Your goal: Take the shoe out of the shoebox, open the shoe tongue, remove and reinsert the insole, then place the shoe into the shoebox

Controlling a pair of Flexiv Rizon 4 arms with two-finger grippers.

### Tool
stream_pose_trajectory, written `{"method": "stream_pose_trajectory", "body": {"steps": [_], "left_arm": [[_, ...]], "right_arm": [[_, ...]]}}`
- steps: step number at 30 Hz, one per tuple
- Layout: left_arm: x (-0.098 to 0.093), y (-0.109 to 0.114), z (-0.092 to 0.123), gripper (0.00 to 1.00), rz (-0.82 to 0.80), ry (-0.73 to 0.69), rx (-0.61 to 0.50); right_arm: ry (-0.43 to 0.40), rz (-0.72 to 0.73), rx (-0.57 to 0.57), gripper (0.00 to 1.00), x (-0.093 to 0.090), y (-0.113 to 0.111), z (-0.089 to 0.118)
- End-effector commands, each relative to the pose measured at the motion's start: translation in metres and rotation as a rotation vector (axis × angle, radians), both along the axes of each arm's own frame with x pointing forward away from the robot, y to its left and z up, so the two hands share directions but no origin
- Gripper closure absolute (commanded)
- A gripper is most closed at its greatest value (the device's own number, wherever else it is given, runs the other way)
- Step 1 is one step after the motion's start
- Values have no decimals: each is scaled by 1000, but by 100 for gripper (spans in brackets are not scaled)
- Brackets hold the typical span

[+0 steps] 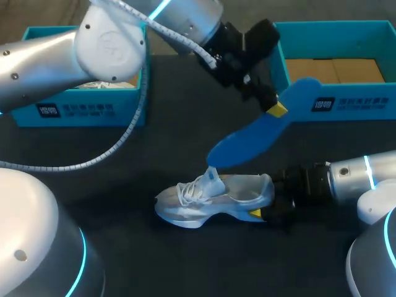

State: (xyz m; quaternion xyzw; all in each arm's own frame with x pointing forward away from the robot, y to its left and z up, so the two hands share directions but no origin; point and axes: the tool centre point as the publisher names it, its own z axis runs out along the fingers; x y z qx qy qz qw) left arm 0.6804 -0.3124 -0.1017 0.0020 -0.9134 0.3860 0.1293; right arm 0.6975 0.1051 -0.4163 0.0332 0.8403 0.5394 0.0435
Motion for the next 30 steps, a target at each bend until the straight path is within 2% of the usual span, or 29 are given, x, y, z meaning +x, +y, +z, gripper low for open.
{"method": "stream_pose_trajectory", "body": {"steps": [1,9,13,23,30], "left_arm": [[0,3,-1,100,-4,3,-5],[0,3,-1,100,-4,3,-5],[-12,15,10,100,39,22,-93],[-39,33,54,100,127,143,-318],[-39,33,54,100,127,143,-318]], "right_arm": [[-2,-2,-3,100,-2,0,0],[-2,-2,-3,100,-2,0,0],[-2,-2,-3,100,-2,0,0],[-2,-2,-3,100,-2,0,0],[-2,-2,-3,100,-2,0,0]]}}
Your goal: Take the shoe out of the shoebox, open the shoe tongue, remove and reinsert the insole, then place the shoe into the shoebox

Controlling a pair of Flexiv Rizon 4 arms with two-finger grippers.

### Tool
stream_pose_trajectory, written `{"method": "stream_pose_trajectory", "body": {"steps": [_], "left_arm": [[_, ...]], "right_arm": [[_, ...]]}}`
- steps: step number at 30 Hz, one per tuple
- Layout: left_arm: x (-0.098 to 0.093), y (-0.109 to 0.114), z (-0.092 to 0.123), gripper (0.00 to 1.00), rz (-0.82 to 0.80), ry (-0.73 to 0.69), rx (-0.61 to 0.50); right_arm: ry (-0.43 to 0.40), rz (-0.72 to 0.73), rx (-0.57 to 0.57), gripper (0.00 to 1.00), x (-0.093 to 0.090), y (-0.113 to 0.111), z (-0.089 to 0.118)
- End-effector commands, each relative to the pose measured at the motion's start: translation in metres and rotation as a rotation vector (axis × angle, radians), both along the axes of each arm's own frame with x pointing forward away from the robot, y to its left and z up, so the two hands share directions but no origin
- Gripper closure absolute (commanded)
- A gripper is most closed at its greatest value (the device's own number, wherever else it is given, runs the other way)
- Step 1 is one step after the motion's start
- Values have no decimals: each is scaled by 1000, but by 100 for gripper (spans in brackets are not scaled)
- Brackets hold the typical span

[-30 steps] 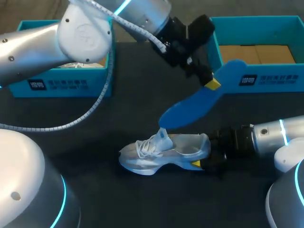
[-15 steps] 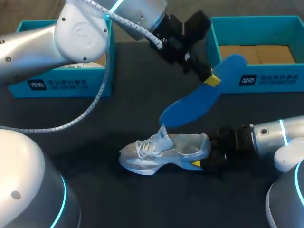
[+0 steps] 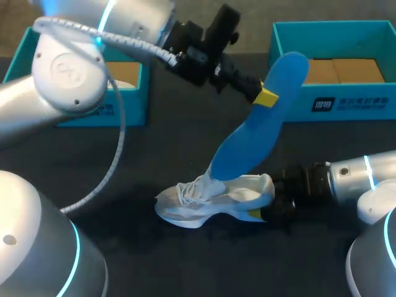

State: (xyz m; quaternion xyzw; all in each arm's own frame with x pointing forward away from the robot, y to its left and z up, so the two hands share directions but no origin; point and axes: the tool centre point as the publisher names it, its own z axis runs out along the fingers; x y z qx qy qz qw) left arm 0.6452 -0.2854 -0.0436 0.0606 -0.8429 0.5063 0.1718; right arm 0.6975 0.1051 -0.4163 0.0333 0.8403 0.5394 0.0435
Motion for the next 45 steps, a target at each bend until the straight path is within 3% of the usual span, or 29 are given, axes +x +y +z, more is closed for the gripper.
{"method": "stream_pose_trajectory", "body": {"steps": [1,8,15,24,38,45], "left_arm": [[-4,6,-4,100,24,2,-56],[-4,6,-4,100,24,2,-56],[-17,24,33,100,23,31,-237],[-33,47,68,100,70,111,-313],[-33,47,68,100,70,111,-313],[-45,72,89,100,57,149,-347]], "right_arm": [[-2,-2,-3,100,-2,0,0],[-2,-2,-3,100,-2,0,0],[-2,-2,-3,100,-2,0,0],[-2,-2,-3,100,-2,0,0],[-2,-2,-3,100,-2,0,0],[-2,-2,-3,100,-2,0,0]]}}
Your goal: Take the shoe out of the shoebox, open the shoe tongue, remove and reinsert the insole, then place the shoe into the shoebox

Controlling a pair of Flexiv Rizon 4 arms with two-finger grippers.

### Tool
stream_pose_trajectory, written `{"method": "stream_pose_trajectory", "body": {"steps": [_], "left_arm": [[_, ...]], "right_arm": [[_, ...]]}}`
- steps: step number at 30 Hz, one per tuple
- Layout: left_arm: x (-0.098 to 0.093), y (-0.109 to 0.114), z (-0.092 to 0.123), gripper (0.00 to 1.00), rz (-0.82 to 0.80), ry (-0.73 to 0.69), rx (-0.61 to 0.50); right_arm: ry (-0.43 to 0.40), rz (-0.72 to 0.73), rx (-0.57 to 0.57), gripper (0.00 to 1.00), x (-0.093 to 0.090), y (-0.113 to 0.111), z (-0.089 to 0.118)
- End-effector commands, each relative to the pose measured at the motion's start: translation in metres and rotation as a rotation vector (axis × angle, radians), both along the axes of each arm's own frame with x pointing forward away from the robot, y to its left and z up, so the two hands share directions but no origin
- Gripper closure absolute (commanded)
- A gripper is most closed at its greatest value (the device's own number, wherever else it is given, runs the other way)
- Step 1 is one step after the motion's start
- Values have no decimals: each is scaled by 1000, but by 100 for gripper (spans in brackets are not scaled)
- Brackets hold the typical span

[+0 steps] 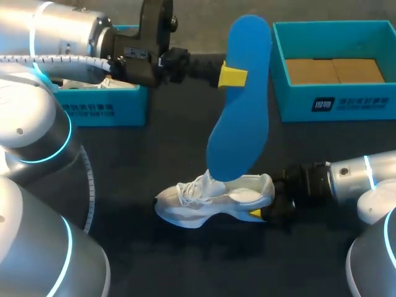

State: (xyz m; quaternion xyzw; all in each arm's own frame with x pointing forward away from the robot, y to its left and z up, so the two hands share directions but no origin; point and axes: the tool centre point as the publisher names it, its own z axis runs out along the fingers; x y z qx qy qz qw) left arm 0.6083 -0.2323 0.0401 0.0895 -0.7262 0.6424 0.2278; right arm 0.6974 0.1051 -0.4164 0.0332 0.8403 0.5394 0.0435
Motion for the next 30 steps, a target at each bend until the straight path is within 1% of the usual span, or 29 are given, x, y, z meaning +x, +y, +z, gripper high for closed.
{"method": "stream_pose_trajectory", "body": {"steps": [1,8,13,15,19,22,27,30], "left_arm": [[-10,22,6,100,19,3,-2],[-25,34,6,100,54,26,13],[-38,47,6,100,-23,35,16],[-40,50,3,100,-7,35,21],[-36,52,-2,100,18,54,24],[-36,54,-2,100,30,64,15],[-41,57,1,100,35,66,15],[-41,60,1,100,42,74,18]], "right_arm": [[-2,-2,-3,100,-2,0,0],[-2,-2,-3,100,-2,0,0],[-2,-2,-3,100,-2,0,0],[-2,-2,-3,100,-2,0,0],[-2,-2,-3,100,-2,0,0],[-2,-2,-3,100,-2,0,0],[-2,-2,-3,100,-2,0,0],[-2,-2,-3,100,-2,0,0]]}}
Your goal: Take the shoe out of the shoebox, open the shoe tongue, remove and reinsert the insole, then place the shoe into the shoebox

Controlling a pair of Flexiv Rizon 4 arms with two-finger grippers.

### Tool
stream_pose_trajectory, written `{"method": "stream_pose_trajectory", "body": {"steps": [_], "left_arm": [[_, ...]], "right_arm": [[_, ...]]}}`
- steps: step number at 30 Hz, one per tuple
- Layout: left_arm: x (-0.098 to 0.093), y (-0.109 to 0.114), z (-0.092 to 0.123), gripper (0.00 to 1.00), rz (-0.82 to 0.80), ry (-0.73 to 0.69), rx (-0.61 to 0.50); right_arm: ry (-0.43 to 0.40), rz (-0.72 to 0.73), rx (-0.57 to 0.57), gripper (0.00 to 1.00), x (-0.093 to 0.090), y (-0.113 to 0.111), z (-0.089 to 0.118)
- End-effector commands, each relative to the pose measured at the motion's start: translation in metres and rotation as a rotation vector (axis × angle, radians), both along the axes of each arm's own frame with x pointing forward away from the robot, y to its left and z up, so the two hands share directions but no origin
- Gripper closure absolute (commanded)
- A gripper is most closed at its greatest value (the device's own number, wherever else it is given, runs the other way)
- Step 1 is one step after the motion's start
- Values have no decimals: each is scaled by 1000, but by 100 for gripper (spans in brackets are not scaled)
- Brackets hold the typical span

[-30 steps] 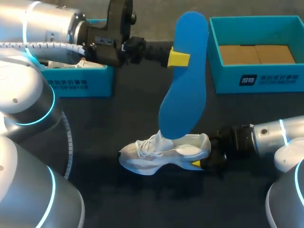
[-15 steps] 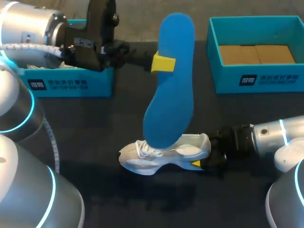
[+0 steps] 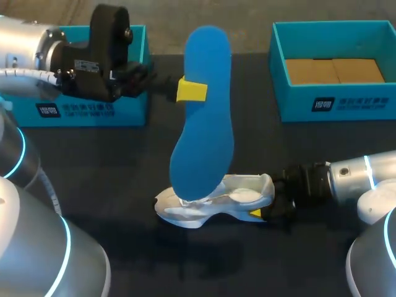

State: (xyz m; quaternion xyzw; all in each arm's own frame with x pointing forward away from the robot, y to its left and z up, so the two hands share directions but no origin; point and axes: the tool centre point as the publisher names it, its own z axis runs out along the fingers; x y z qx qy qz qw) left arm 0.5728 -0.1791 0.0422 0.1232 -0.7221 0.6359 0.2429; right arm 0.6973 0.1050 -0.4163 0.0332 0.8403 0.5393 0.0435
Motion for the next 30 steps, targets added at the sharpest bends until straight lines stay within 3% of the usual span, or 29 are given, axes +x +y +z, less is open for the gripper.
{"method": "stream_pose_trajectory", "body": {"steps": [1,14,15,16,17,30], "left_arm": [[-4,8,-1,100,13,12,0],[-1,11,-4,100,3,37,-8],[-1,11,-4,100,3,37,-8],[-1,11,-4,100,3,37,-8],[-1,11,-4,100,3,37,-8],[-1,11,-4,100,3,37,-8]], "right_arm": [[-2,-2,-3,100,-2,0,0],[-3,-7,-1,100,-2,-1,1],[-3,-19,0,95,-2,-2,2],[-1,-30,-2,51,-3,-4,2],[-1,-30,-4,0,-3,-5,2],[-13,-37,-67,0,-8,-22,12]]}}
